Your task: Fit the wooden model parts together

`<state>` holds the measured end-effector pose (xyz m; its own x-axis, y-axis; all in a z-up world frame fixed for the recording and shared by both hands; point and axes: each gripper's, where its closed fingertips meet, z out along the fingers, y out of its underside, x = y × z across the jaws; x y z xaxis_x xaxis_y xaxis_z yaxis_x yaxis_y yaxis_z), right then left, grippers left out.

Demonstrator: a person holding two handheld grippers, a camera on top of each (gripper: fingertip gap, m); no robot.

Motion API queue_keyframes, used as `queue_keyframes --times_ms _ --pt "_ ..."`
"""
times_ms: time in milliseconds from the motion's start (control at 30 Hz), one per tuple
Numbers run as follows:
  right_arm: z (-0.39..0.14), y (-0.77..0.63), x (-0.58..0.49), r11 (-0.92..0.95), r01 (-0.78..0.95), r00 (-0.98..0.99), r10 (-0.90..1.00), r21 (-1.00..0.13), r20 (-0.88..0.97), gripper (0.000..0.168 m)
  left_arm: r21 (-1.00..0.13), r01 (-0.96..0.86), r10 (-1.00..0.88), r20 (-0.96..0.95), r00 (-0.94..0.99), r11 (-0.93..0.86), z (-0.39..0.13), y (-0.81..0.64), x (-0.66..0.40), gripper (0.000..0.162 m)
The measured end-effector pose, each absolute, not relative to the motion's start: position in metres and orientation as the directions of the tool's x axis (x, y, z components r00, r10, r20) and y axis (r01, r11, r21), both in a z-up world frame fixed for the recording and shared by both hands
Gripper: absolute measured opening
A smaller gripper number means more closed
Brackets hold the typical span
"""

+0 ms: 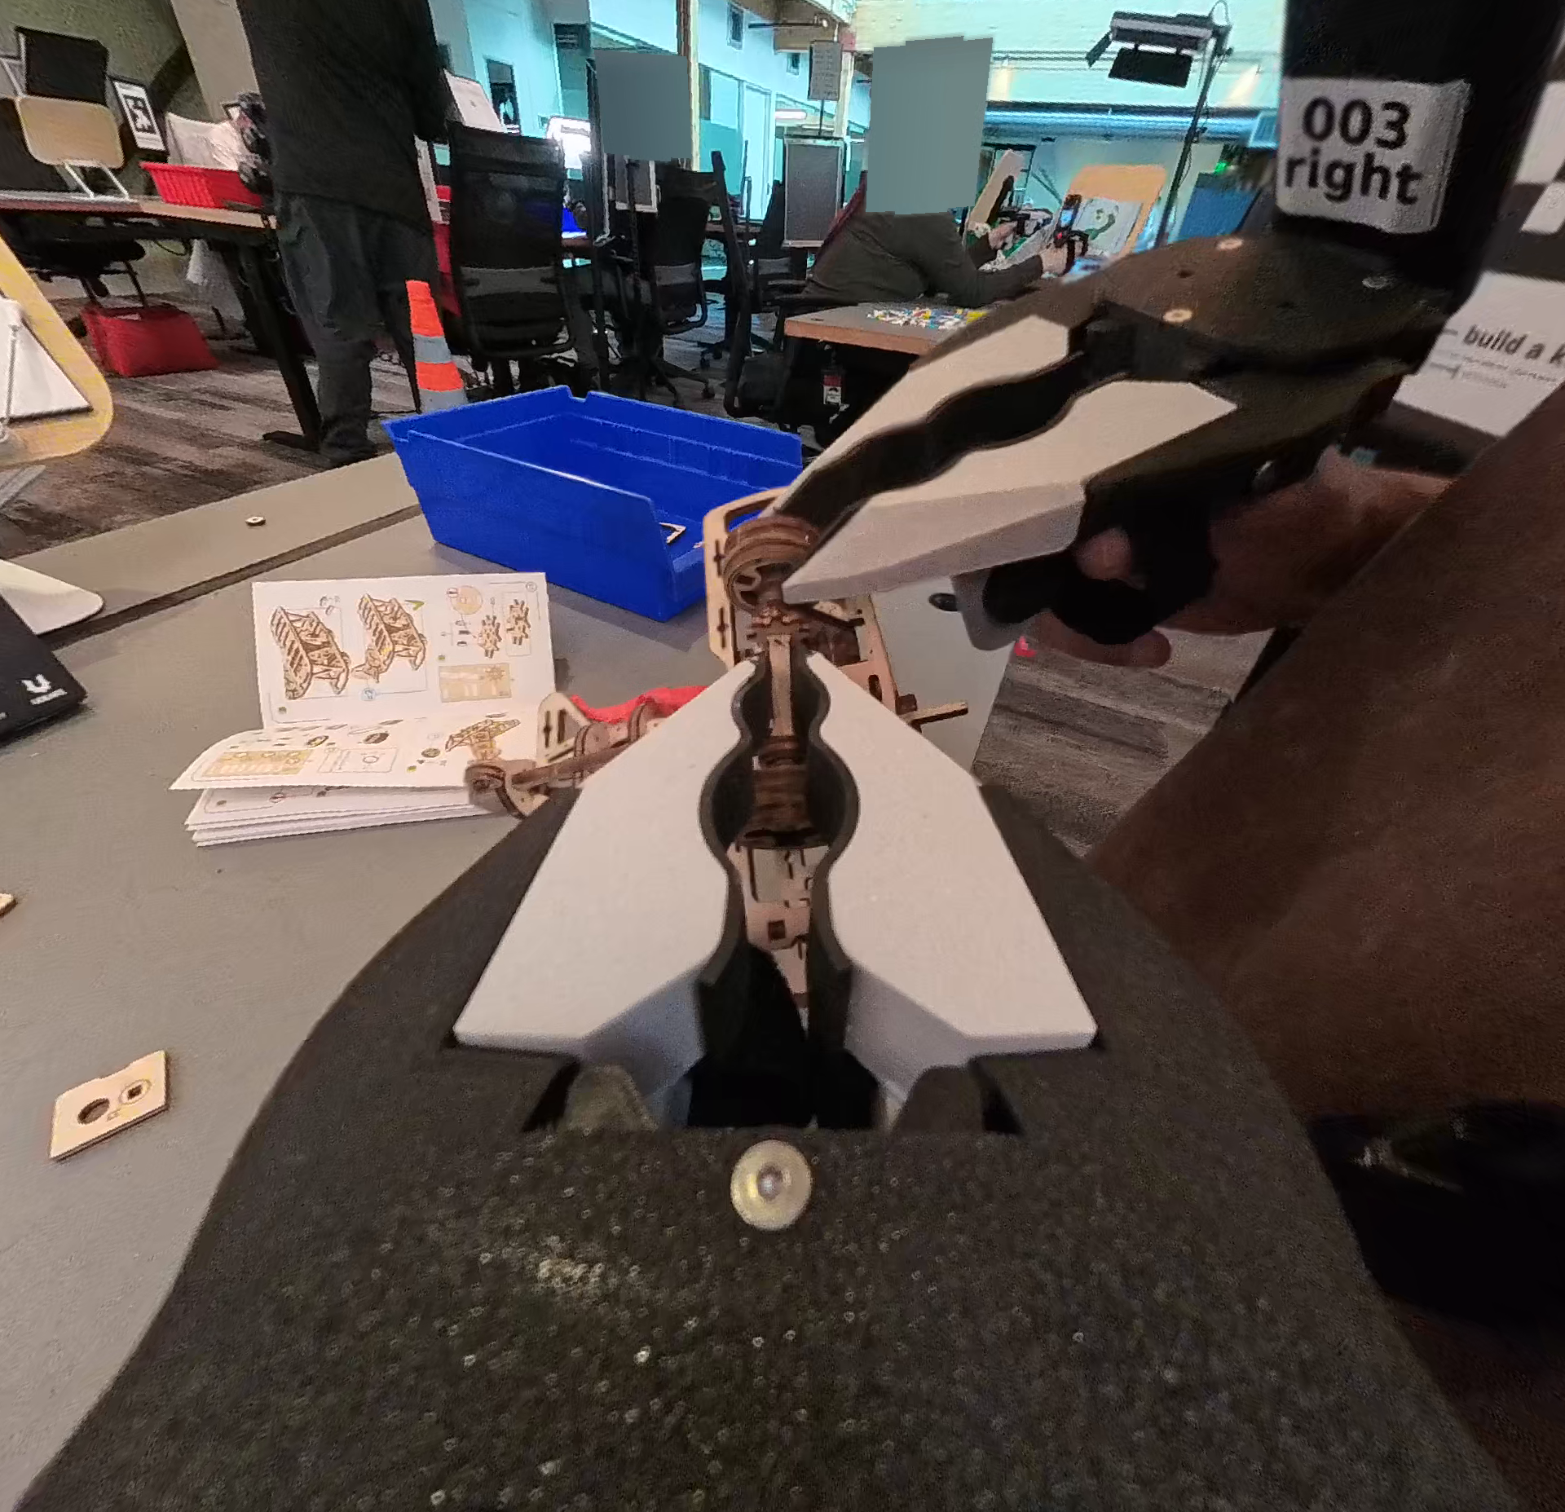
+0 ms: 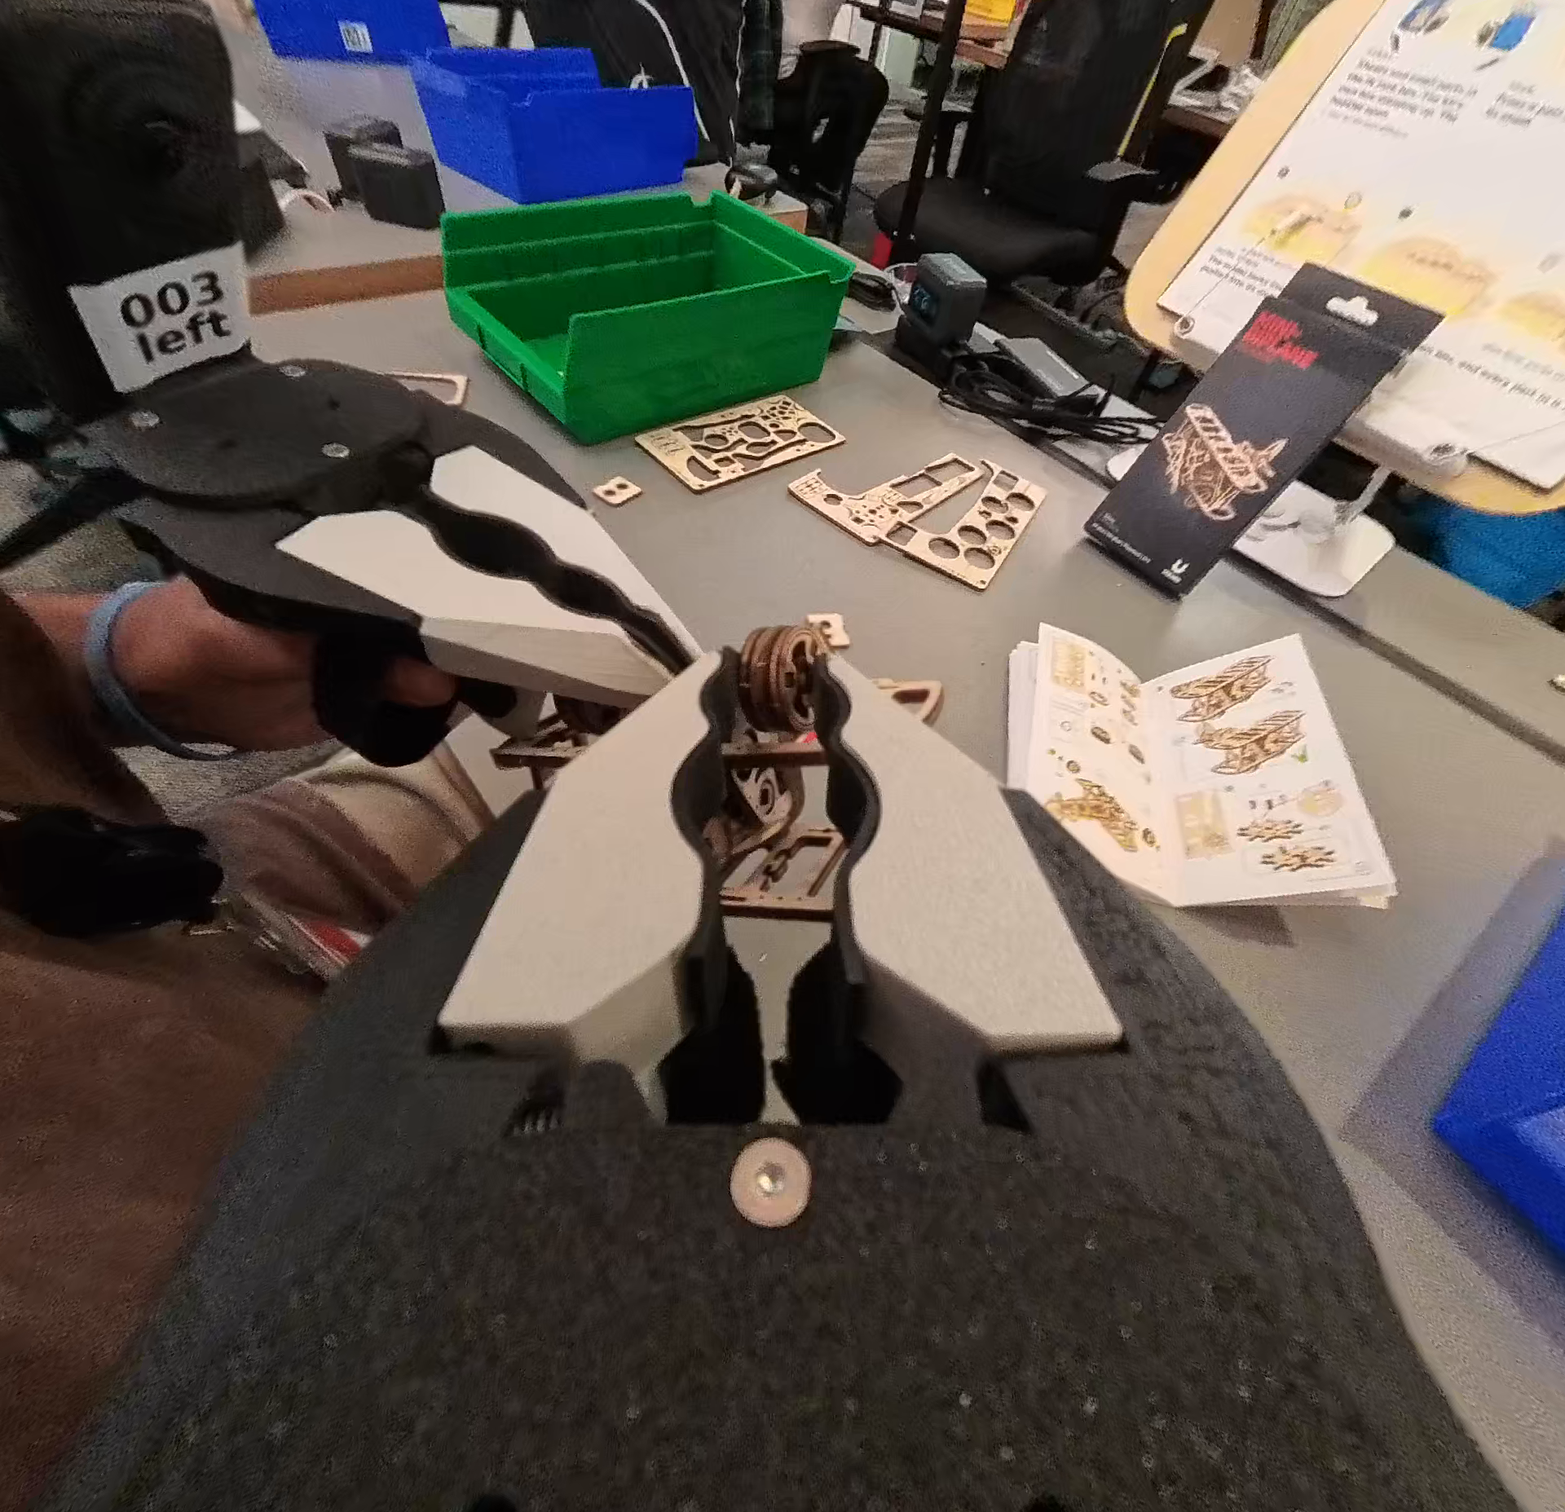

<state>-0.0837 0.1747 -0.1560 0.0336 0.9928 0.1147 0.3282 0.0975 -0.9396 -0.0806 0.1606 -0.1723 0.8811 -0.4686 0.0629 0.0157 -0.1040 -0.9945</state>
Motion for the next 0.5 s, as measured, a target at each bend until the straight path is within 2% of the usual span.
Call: queue_keyframes --times_ms 233,333,500 --pt "-0.159 0.179 -0.083 0.019 0.317 0.076 0.996 -0.948 0.046 0.017 -0.994 0.010 -0.461 0.059 0.885 -0.108 -0.173 0.164 -0.080 0.001" --pt "-0.150 0.181 -0.084 0.063 0.289 0.086 0.992 -0.955 0.091 0.017 -0.990 0.096 -0.484 0.133 0.865 -0.102 -0.168 0.167 -0.080 0.001" --pt "-0.094 0.190 -0.064 0.017 0.032 0.082 0.996 -0.999 0.020 0.019 -0.952 0.288 -0.582 0.294 0.758 -0.105 -0.153 0.166 -0.083 0.001"
